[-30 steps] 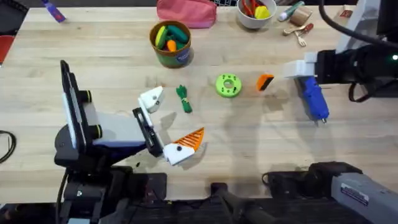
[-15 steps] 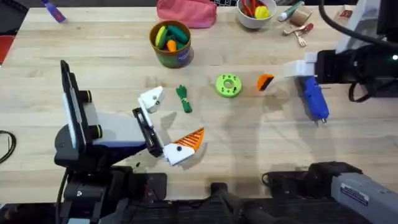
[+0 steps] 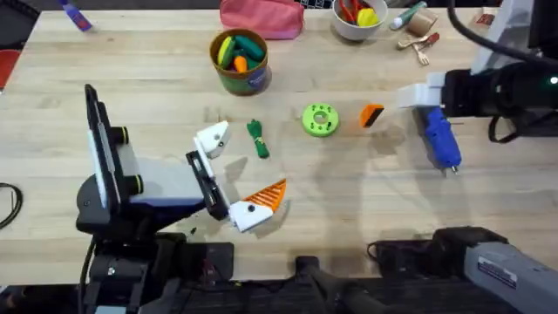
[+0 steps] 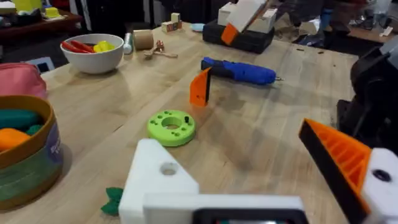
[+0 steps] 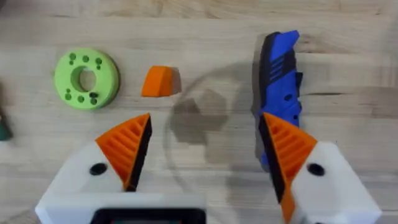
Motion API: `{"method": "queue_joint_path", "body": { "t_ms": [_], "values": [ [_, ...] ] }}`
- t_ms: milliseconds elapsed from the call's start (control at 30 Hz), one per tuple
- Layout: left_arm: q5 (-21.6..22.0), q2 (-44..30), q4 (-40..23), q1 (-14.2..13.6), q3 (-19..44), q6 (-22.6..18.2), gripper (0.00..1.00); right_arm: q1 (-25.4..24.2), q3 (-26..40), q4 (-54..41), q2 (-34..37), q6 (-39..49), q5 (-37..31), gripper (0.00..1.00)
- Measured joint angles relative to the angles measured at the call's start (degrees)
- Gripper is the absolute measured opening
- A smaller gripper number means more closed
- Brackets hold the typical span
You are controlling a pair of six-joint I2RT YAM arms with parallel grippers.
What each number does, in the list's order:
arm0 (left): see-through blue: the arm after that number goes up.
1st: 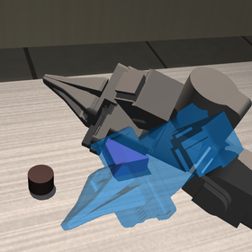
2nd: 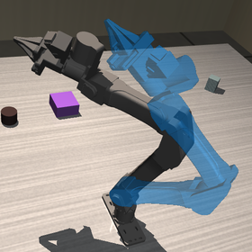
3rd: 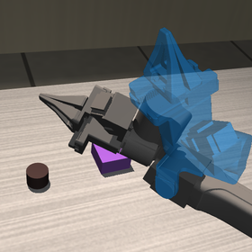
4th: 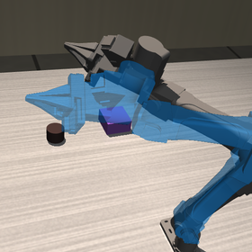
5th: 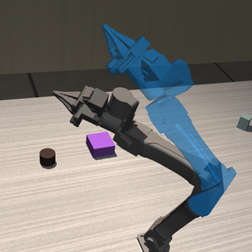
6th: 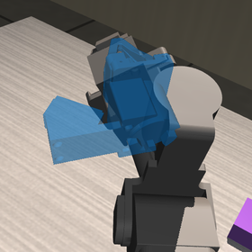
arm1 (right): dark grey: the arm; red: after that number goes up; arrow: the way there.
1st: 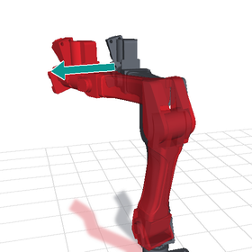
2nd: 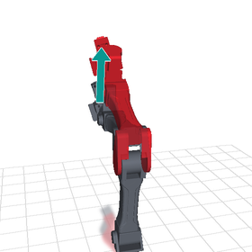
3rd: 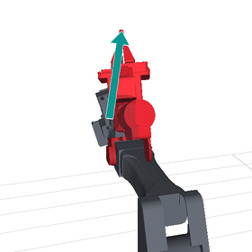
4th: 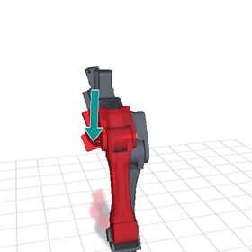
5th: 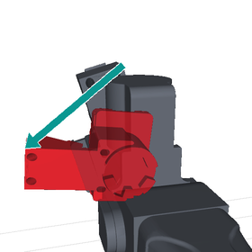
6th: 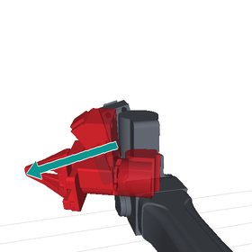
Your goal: Pick up the gripper from the table and insert it into the empty holder that is missing its gripper. Then pick up a screw, insert it into the mounting hole, and use the screwdriver to tighten it. Finally, clean up the table by picking up the vegetable and placing it into the bucket.
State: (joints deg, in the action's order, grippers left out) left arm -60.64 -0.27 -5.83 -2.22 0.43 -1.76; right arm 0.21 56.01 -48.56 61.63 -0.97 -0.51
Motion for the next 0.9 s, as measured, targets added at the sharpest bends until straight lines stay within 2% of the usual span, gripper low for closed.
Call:
{"method": "queue_joint_path", "body": {
  "t_ms": [100, 233, 467, 633, 900],
  "values": [
    [0.0, 0.0, 0.0, 0.0, 0.0, 0.0, 0.985, 0.1, 0.8, -0.8, 0.4, -3.2, 0.0, 0.994],
    [0.0, 0.0, 0.0, 0.0, 0.0, 0.0, 0.985, 1.2, 5.4, -5.4, 3.0, -6.6, 0.0, 0.994],
    [0.0, 0.0, 0.0, 0.0, 0.0, 0.0, 0.985, 6.7, 14.8, -11.9, 11.4, -8.3, 0.0, 0.994],
    [0.0, 0.0, 0.0, 0.0, 0.0, 0.0, 0.985, 10.6, 15.8, -11.9, 17.1, -8.5, 0.0, 0.994],
    [0.0, 0.0, 0.0, 0.0, 0.0, 0.0, 0.985, 11.0, 15.8, -10.9, 23.7, -8.0, 0.2, 0.993]
  ]
}}
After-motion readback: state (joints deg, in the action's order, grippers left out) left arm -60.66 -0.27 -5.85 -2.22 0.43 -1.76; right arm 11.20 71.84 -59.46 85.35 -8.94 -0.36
